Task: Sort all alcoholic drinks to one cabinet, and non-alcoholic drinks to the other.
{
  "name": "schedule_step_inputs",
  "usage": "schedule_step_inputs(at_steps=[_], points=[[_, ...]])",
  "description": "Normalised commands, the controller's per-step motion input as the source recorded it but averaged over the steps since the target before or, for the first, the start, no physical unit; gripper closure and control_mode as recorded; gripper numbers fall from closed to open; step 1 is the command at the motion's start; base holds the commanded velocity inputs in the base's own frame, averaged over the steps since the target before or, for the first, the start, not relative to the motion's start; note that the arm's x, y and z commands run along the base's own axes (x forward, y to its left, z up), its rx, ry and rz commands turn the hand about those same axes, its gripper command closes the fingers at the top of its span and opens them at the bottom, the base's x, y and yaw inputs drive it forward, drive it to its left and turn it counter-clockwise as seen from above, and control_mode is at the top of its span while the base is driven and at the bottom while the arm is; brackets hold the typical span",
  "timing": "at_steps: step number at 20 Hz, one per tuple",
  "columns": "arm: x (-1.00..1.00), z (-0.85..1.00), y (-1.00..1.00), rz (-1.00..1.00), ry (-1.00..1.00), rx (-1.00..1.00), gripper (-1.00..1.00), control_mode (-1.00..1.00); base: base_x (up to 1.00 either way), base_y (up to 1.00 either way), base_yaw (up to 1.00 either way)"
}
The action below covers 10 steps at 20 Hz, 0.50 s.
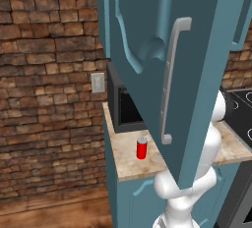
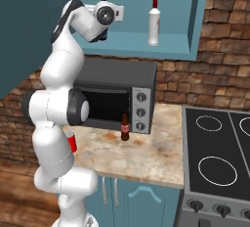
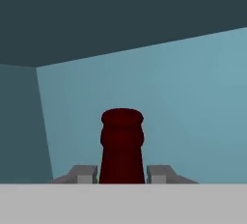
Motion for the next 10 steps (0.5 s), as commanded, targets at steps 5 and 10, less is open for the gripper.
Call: schedule_step_inputs(at_steps=[5, 10], points=[[0.12, -0.23, 0.16, -0.05, 0.0, -0.02, -1.0, -1.0, 0.0, 0.0, 0.0], [0.01, -0.03, 0.14, -0.03, 0.0, 0.0, -1.0, -1.0, 0.0, 0.0, 0.0]])
